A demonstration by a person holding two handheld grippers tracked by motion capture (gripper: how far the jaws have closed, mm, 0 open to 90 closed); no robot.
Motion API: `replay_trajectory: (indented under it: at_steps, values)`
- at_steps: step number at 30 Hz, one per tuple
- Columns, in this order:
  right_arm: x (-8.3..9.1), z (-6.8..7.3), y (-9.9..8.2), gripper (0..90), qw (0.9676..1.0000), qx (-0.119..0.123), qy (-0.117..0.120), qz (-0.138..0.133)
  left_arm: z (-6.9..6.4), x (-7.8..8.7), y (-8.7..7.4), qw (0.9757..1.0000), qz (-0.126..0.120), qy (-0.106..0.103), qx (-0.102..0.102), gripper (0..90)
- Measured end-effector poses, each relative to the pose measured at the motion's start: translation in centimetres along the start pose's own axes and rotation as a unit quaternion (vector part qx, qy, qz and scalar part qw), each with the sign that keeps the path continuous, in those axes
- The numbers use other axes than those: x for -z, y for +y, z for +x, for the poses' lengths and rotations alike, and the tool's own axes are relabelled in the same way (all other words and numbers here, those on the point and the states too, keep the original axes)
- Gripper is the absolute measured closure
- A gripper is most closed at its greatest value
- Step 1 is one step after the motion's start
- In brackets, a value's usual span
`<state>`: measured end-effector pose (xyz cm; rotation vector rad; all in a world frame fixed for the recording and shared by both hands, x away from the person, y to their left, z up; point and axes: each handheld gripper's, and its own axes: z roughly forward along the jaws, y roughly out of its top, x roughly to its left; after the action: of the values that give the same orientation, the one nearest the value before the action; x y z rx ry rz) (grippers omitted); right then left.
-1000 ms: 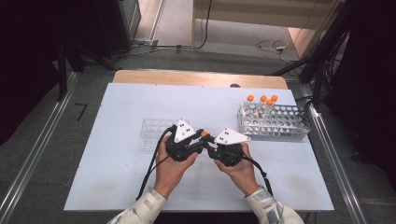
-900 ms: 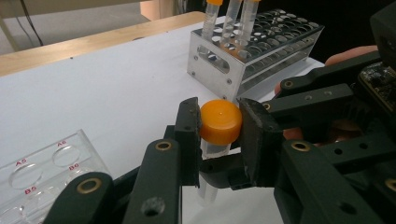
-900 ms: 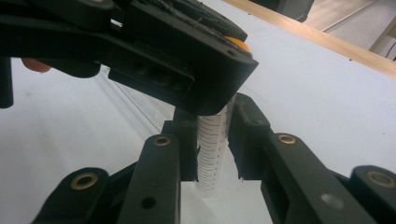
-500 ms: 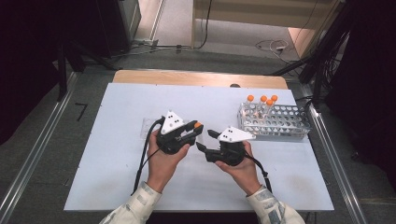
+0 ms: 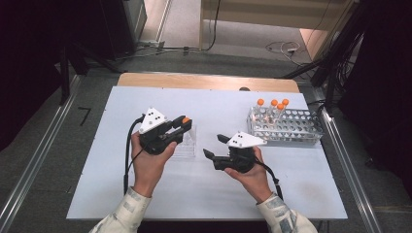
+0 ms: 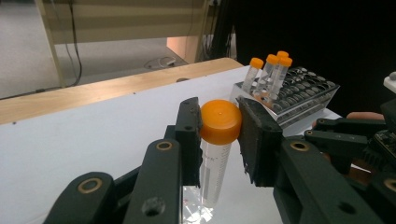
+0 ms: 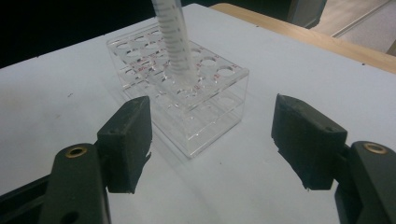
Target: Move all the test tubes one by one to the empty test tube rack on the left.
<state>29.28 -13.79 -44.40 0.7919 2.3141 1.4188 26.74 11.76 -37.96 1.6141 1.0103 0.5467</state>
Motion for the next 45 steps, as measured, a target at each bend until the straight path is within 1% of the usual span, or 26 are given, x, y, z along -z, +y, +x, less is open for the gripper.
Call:
replay_trajectory:
  at_steps: [6,12,17,20,23,30,35,37,44,45]
  values:
    - [0.0,-0.1,0.0,27.6,1.0,-0.001,-0.003,0.002,0.8,0.7,-0.1,0.9997,0.008,0.019,-0.008,70.0]
    - [-0.1,-0.1,0.0,27.6,1.0,0.0,-0.003,0.002,1.1,0.6,-0.4,0.9992,0.018,0.032,-0.015,70.0]
    - [0.0,-0.2,0.0,27.6,1.0,-0.002,-0.003,0.003,1.1,0.2,-0.9,0.9984,0.028,0.042,-0.024,70.0]
    - [0.0,-0.2,0.0,27.6,1.0,-0.003,-0.004,0.004,1.0,-0.1,-1.0,0.9982,0.031,0.043,-0.028,70.0]
    - [0.0,-0.2,0.0,27.6,1.0,-0.003,-0.004,0.004,0.8,-0.6,-1.3,0.9975,0.037,0.047,-0.037,69.9]
    - [0.0,-0.2,-0.1,27.6,1.0,-0.001,-0.004,0.007,0.3,-1.9,-2.8,0.9944,0.062,0.06,-0.06,69.9]
    - [-0.1,-0.2,-0.1,27.7,1.0,-0.001,-0.003,0.008,0.3,-2.5,-3.8,0.9933,0.073,0.066,-0.06,69.8]
    - [-0.1,-0.2,-0.1,27.7,1.0,-0.001,-0.004,0.008,0.4,-2.7,-4.0,0.9936,0.074,0.065,-0.056,69.8]
    - [-0.2,-0.2,-0.2,27.6,0.9999,-0.001,-0.005,0.01,0.7,-2.9,-4.9,0.9934,0.083,0.064,-0.048,69.0]
    - [-0.2,-0.3,-0.2,27.6,0.9999,0.0,-0.005,0.01,0.7,-2.9,-5.0,0.9938,0.08,0.061,-0.046,68.6]
